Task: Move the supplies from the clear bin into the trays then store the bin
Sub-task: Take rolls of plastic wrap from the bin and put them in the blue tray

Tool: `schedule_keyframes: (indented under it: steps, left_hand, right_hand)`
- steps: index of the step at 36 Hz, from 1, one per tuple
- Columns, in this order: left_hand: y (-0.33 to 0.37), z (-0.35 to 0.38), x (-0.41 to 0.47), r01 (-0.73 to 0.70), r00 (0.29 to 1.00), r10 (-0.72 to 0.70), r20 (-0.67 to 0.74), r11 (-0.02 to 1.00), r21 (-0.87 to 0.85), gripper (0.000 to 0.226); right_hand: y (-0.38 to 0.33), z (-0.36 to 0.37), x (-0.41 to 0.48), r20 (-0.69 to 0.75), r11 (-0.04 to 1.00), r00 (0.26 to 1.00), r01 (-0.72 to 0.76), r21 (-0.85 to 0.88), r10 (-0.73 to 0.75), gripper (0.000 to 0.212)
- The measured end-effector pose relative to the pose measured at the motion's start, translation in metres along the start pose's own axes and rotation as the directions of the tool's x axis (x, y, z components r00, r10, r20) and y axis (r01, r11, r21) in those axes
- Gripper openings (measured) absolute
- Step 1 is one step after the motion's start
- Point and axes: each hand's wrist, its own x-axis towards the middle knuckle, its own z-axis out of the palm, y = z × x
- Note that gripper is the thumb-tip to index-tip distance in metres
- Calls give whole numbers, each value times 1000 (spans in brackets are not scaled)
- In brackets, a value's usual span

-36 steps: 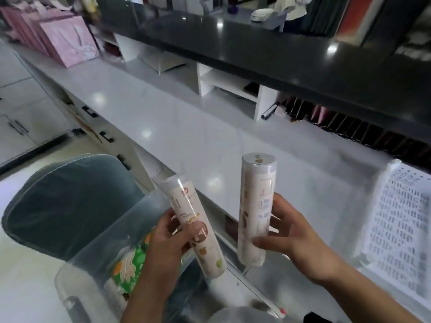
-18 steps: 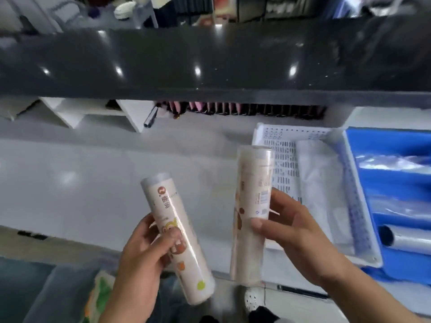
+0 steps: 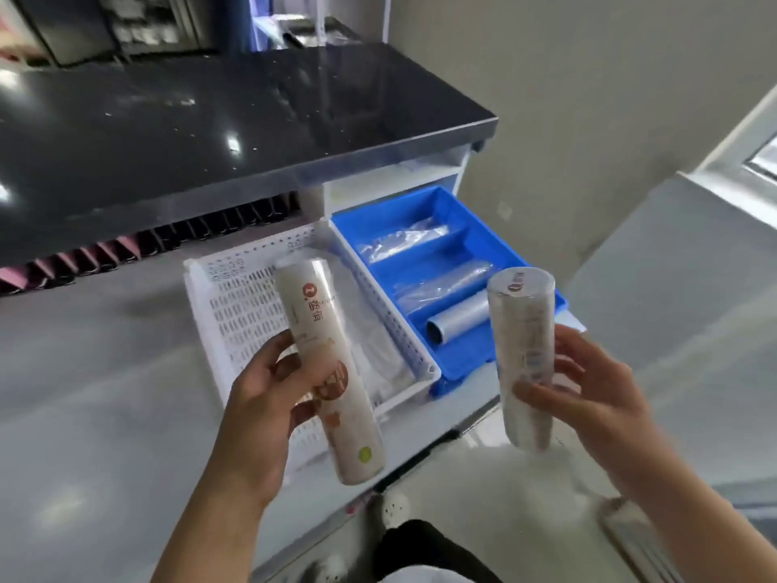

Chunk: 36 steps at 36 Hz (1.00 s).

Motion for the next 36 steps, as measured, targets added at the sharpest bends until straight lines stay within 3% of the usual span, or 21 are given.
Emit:
schedule_keyframes:
  steps: [3, 6, 9, 12, 16, 20, 22, 25, 29, 36]
  left_hand:
    - [-9, 11, 8, 35, 999, -34, 16, 999, -27, 46]
    - [-15, 19, 12, 78, 997, -77, 30, 996, -52, 38]
    - [-17, 25, 16, 104, 994, -103, 22, 993, -60, 44]
    - [-15, 30, 22, 84, 996, -84, -1, 995, -55, 49]
    - [-16, 40, 30, 45, 996, -50, -79, 997, -63, 46]
    - [-20, 58, 34, 25, 979, -42, -199, 996, -89, 41]
    - [-23, 68, 36, 9, 969, -32, -245, 996, -92, 39]
    - [-29, 83, 37, -16, 948, -13, -318, 996, -89, 40]
    - [-44, 106, 36, -52, 901, -12, -433, 989, -137, 45]
    - [-57, 142, 28, -85, 842, -16, -539, 983, -163, 43]
  right_hand:
    - [12, -21, 3, -67, 987, 996, 40, -156, -51, 61]
    - [21, -34, 21, -22, 931, 994, 94, -353, -109, 67]
    - [20, -42, 50, 29, 820, 994, 107, -563, -110, 73]
    - [17, -54, 86, 195, 671, 977, 198, -715, -80, 63]
    - [18, -62, 141, 461, 424, 887, 421, -802, -10, 59]
    - [26, -60, 191, 622, 200, 756, 590, -782, 202, 58]
    - [36, -58, 209, 671, 138, 671, 667, -732, 316, 56]
    - [49, -59, 230, 706, 151, 548, 733, -664, 448, 56]
    - [62, -63, 242, 756, 210, 447, 778, -593, 478, 56]
    - [81, -71, 244, 808, 307, 414, 773, -555, 418, 44]
